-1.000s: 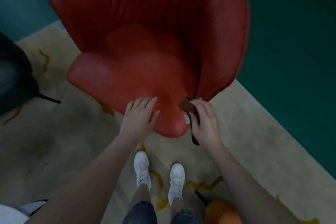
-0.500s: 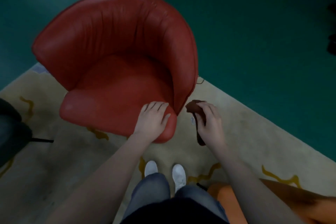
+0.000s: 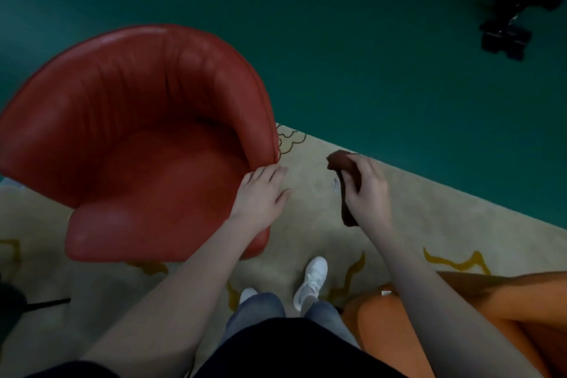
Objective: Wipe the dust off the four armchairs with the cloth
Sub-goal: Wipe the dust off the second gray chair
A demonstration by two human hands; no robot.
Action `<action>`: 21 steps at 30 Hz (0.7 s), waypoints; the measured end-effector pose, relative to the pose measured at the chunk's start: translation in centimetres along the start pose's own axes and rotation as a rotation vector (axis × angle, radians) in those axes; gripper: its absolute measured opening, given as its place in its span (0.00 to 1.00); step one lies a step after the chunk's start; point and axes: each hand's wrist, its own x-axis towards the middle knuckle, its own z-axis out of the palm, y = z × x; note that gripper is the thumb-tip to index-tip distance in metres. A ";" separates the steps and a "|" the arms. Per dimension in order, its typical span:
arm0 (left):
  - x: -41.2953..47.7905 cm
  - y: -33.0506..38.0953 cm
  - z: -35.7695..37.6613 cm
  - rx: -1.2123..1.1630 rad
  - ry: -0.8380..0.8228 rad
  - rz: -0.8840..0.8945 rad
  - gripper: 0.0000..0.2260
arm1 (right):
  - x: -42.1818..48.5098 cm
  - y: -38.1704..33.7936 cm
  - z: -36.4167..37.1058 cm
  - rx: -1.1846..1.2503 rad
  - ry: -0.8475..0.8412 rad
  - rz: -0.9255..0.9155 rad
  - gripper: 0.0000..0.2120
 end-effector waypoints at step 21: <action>16.6 10.7 1.7 0.028 -0.079 -0.057 0.23 | 13.1 14.4 -7.2 0.016 0.004 0.061 0.12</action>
